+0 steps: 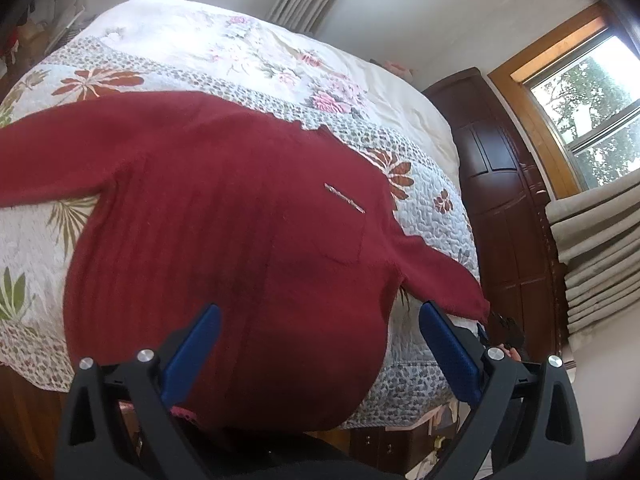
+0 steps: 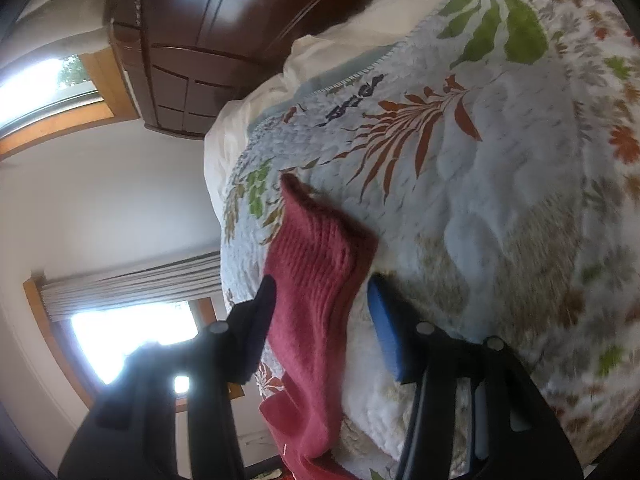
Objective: Fold small clothes
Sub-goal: 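Grasp the sweater sleeve cuff with the right gripper and lift it, then carry the sleeve across the sweater body and release it with the right gripper, then grasp the other sleeve cuff with the left gripper, then lift the sleeve with the left gripper and lay it across the sweater body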
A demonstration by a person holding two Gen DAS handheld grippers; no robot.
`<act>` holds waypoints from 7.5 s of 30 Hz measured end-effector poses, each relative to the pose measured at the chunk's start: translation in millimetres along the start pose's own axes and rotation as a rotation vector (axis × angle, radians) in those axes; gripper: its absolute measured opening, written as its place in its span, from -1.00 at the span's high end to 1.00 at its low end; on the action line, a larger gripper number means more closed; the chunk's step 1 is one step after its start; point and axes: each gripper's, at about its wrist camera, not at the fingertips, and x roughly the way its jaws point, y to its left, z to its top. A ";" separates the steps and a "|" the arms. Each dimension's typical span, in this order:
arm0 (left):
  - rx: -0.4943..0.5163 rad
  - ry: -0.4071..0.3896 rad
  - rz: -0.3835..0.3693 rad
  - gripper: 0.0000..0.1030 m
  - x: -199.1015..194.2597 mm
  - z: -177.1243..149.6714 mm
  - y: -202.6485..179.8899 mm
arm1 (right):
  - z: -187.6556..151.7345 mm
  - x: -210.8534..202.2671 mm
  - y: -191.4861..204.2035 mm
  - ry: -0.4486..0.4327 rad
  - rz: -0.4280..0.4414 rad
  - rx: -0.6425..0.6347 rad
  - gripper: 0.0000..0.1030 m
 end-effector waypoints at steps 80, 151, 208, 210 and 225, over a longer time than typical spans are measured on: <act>-0.278 0.429 -0.509 -0.93 158.0 140.2 173.7 | -608.3 113.8 126.7 0.450 -0.447 -1.449 0.12; -0.190 0.220 -0.263 -0.17 123.8 176.2 238.3 | -591.3 70.8 116.0 0.453 -0.431 -1.312 0.04; -0.023 -0.251 -0.255 0.83 3.4 197.4 160.8 | -533.0 56.2 145.2 0.402 -0.357 -1.253 -0.17; -0.003 -0.194 -0.247 0.83 31.0 189.8 144.7 | -523.5 53.3 145.5 0.386 -0.359 -1.239 -0.18; 0.062 -0.026 -0.182 -0.32 103.5 146.3 114.3 | -493.3 88.1 163.0 0.564 -0.271 -1.123 -0.64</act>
